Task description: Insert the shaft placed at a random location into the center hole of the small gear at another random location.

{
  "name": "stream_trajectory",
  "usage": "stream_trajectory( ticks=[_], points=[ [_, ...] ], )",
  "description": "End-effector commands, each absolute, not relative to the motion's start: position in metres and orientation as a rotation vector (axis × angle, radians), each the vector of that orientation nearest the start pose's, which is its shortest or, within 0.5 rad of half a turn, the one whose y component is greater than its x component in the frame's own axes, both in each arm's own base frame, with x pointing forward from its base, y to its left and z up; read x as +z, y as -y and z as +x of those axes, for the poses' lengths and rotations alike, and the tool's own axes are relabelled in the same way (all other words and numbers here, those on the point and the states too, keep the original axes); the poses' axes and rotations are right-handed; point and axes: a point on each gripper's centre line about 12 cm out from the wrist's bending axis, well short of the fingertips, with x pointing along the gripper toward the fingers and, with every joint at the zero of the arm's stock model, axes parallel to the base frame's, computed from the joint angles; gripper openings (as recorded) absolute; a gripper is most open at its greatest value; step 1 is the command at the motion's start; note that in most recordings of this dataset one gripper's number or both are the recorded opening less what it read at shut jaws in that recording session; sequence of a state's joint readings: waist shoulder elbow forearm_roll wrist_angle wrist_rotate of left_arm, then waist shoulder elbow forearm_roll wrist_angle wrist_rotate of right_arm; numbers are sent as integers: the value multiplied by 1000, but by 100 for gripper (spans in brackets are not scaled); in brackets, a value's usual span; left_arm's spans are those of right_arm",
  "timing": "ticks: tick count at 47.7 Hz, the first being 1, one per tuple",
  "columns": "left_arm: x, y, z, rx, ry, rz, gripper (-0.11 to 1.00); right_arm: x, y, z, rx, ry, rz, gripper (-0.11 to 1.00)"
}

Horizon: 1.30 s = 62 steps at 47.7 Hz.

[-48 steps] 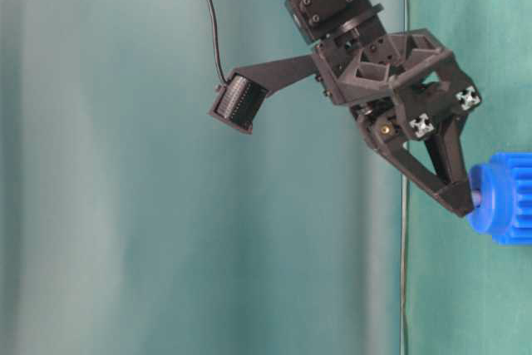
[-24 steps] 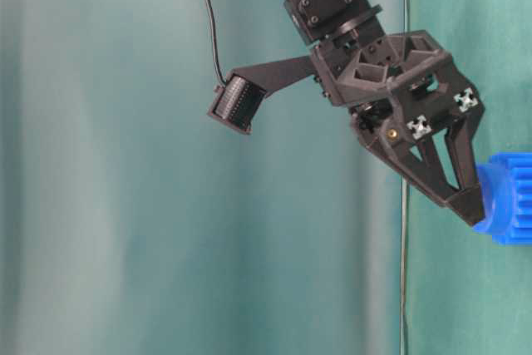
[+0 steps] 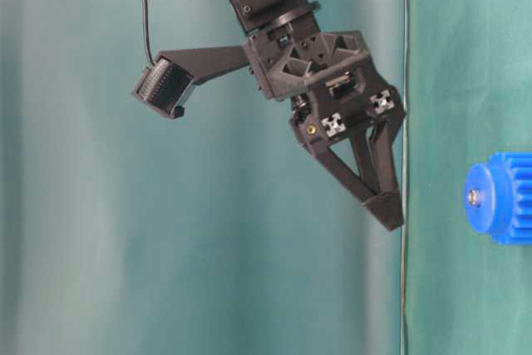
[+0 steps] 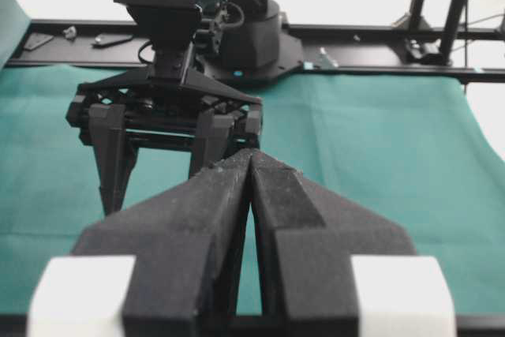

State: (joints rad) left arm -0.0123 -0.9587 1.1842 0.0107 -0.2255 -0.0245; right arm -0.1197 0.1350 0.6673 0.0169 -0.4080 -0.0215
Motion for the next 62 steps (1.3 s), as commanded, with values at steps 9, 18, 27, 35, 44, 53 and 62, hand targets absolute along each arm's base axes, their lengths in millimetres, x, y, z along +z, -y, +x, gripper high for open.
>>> stream_trajectory(
  ticks=[9, 18, 27, 35, 44, 53, 62],
  points=[
    [288, 2, 202, -12, 17, -14, 0, 174, 46, 399, -120, -357, 23, 74],
    [288, 3, 202, -14, 18, -14, 0, 181, 44, 380, -120, -352, 23, 74],
    [288, 2, 202, -12, 17, -14, 0, 192, 41, 357, -120, -329, 21, 74],
    [288, 2, 202, -12, 12, -14, 0, 198, 39, 336, -120, -314, 21, 74],
    [287, 2, 202, -14, 9, -14, 0, 200, 37, 320, -120, -306, 20, 73],
    [287, 2, 202, -12, 9, -14, 0, 201, 36, 312, -120, -303, 20, 73],
    [287, 2, 202, -12, 9, -14, 0, 201, 36, 311, -120, -303, 20, 73]
  ],
)
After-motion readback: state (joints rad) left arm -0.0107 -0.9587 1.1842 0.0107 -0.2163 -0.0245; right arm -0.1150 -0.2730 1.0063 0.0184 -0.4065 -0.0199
